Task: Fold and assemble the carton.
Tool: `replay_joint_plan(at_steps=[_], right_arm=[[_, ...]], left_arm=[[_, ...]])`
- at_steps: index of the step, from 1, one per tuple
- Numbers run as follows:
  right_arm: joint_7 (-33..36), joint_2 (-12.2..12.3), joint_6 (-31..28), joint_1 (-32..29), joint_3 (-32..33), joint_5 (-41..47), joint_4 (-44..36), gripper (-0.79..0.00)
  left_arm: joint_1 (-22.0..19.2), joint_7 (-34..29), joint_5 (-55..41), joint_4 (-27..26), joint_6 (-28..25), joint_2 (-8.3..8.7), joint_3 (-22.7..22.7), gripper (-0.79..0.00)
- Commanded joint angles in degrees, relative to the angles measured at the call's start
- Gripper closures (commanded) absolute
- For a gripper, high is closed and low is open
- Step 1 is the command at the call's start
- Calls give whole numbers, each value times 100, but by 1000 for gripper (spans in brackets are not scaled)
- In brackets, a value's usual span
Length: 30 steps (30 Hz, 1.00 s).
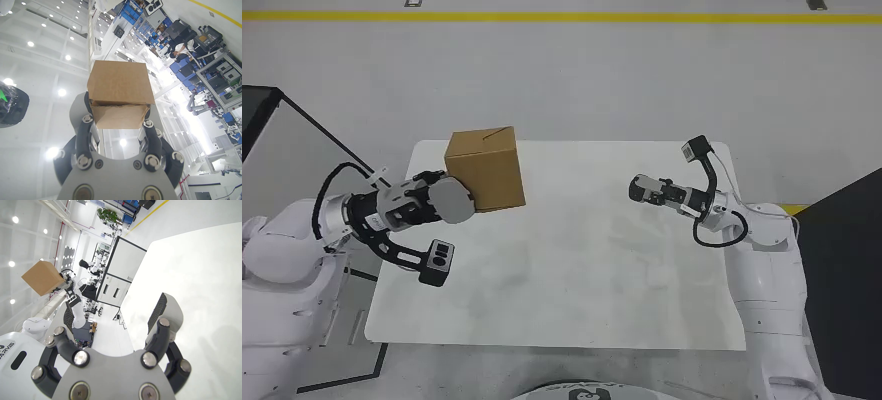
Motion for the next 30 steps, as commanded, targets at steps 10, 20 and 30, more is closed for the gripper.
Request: replay_joint_plan(at_steps=[10,20,30], right_arm=[[0,0,0,0,0,0,0,-785],[0,0,0,0,0,0,0,-785],[0,0,0,0,0,0,0,-785]], left_arm=[[-55,-353,1738,-16,1922,-33,-125,0],[-73,-716,1738,3,2279,-10,-171,0],[-158,-862,1738,-146,2279,-32,-223,0]])
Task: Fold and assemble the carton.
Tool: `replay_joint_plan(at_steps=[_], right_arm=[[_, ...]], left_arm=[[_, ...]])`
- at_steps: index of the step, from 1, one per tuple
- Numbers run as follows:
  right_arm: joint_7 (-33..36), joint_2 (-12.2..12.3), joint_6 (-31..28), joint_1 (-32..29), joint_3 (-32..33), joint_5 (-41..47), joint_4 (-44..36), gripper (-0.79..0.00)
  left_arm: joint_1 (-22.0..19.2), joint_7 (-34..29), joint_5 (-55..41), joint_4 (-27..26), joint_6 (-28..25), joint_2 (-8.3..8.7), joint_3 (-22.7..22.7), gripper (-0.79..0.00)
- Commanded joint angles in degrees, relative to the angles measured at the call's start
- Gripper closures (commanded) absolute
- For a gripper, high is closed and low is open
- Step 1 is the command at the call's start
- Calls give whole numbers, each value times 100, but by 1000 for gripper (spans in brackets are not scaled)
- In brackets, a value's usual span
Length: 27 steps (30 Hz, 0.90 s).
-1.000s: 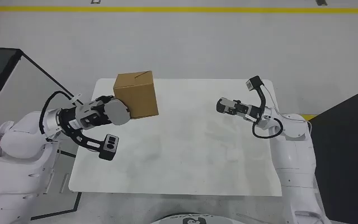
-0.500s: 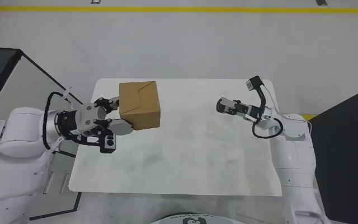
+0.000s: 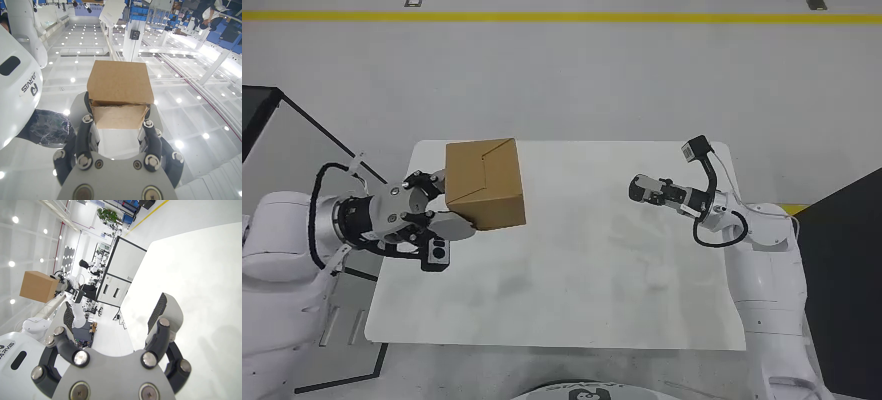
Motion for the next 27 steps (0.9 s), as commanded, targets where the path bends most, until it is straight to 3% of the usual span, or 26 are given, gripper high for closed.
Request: replay_joint_plan(at_steps=[1,9,18,27], right_arm=[[0,0,0,0,0,0,0,-785],[0,0,0,0,0,0,0,-785],[0,0,0,0,0,0,0,-785],[0,0,0,0,0,0,0,-785]], left_arm=[[-79,71,0,-95,14,-8,-44,0],[-288,94,0,-374,14,-96,-34,0],[-236,-417,-130,-273,14,-198,177,0],[-323,0,0,-303,14,-206,60,0]])
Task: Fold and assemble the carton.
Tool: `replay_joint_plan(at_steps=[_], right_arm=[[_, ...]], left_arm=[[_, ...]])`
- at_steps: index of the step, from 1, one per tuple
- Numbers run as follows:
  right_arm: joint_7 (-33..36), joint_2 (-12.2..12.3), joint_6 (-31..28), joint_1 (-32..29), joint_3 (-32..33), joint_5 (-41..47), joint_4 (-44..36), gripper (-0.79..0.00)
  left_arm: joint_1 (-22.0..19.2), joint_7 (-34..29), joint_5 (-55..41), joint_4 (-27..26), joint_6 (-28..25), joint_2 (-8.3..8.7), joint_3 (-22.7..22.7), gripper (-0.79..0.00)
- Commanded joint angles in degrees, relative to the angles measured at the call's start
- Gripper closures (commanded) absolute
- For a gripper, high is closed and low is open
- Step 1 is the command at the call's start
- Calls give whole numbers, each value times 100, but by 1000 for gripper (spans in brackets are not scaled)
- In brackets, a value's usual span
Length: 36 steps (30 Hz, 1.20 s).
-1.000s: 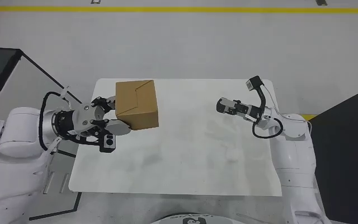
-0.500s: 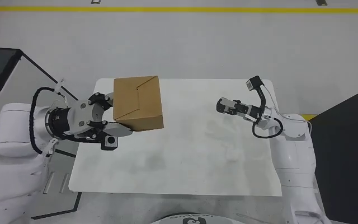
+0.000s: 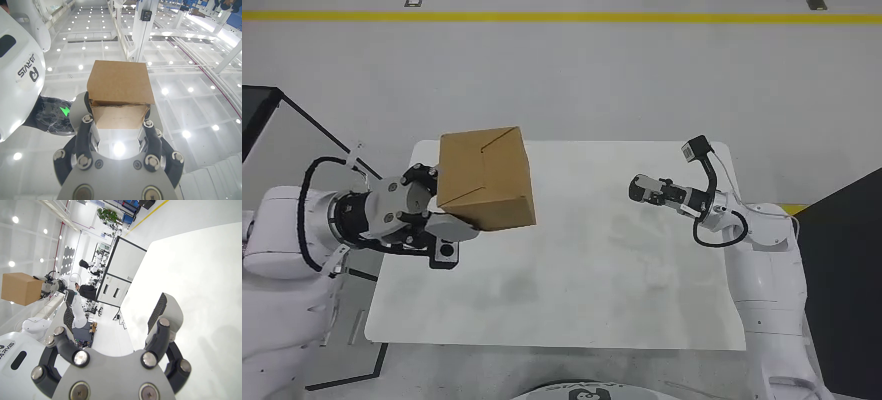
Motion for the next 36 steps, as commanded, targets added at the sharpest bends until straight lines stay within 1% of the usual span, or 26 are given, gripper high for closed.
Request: replay_joint_plan(at_steps=[1,4,8,10,12,14,18,21,24,33,36], right_arm=[[0,0,0,0,0,0,0,-785],[0,0,0,0,0,0,0,-785],[0,0,0,0,0,0,0,-785],[0,0,0,0,0,0,0,-785],[0,0,0,0,0,0,0,-785],[0,0,0,0,0,0,0,-785],[0,0,0,0,0,0,0,-785],[0,0,0,0,0,0,0,-785],[0,0,0,0,0,0,0,-785],[0,0,0,0,0,0,0,-785],[0,0,0,0,0,0,0,-785]], left_arm=[[-73,364,10,-86,0,8,-115,0],[-89,367,10,-210,0,102,-306,0],[7,368,10,-333,0,341,-509,0],[64,367,10,-350,0,441,-523,0],[87,366,10,-339,0,485,-492,0],[84,359,10,-295,0,455,-408,0],[77,87,10,-225,0,324,-291,0],[115,-123,10,-192,0,245,-248,0],[136,-180,10,-195,0,186,-270,0],[182,-177,10,-202,0,52,-285,0],[183,-195,10,-208,0,47,-277,0]])
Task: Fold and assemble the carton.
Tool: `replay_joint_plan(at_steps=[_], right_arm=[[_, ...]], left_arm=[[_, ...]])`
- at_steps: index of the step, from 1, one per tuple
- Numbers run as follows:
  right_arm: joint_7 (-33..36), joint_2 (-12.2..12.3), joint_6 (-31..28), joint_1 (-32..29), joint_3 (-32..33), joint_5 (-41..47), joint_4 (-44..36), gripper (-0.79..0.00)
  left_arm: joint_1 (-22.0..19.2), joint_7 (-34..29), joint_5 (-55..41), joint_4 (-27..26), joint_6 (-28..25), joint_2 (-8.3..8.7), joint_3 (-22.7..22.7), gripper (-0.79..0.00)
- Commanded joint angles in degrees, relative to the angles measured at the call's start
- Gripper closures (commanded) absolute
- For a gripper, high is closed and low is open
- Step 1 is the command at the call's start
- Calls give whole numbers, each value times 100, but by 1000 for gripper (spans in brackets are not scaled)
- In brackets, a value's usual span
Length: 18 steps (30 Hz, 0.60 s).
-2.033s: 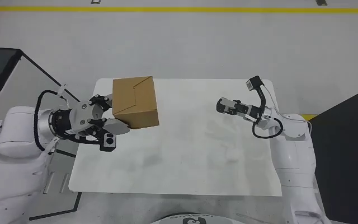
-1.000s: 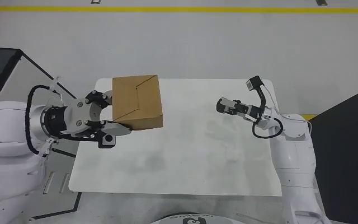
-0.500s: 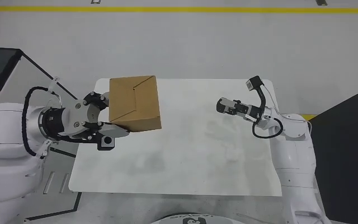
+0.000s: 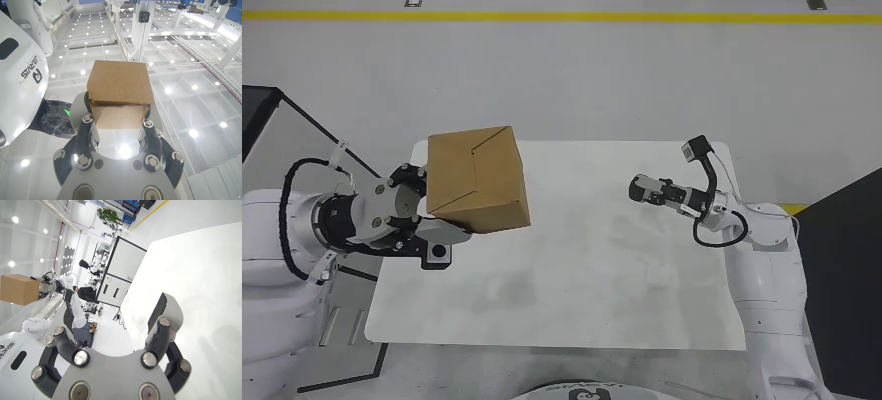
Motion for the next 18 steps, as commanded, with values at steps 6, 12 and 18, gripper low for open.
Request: replay_joint_plan(at_steps=[6,12,18], right_arm=[[0,0,0,0,0,0,0,-785],[0,0,0,0,0,0,0,-785],[0,0,0,0,0,0,0,-785]], left_arm=[[21,-34,0,27,-185,-2,-7,0],[221,394,-1112,-16,-2182,62,18,0],[246,753,-1764,-78,-2976,99,-105,0]])
